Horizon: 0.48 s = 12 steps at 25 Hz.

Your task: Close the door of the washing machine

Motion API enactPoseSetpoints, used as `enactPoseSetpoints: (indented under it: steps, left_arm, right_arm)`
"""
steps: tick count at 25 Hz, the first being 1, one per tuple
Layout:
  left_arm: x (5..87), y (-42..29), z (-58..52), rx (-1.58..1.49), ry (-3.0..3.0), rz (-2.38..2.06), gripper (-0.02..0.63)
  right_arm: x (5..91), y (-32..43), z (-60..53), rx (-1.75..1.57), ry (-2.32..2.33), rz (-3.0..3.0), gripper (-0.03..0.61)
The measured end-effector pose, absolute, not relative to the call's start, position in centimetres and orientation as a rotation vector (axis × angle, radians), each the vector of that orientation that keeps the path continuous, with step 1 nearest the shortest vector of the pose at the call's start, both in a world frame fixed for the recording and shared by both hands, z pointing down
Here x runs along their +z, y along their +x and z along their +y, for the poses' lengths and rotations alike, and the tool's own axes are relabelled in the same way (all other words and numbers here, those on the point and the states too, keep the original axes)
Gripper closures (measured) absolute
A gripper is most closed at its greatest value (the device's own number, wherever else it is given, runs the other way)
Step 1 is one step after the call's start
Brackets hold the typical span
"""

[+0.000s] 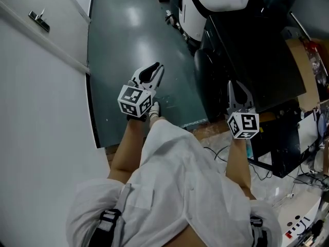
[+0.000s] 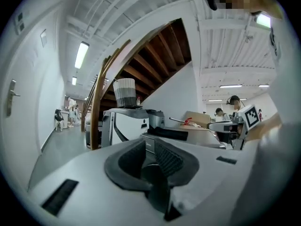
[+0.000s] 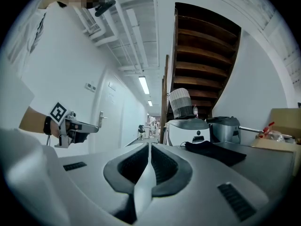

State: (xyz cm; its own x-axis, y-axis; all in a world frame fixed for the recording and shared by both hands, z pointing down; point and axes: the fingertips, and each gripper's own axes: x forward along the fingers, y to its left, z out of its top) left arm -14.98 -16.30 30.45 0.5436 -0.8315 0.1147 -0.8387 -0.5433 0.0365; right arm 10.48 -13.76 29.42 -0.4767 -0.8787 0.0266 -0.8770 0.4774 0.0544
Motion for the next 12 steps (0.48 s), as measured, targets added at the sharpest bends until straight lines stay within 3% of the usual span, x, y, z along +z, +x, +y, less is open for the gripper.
enactPoseSetpoints:
  steps: [12]
  left_arm:
    - [27.5, -19.5, -14.5, 0.025, 2.673, -1.651, 0.568]
  right_arm:
    - [28.8, 10.8, -13.7, -0.064, 1.61, -2.627, 0.546]
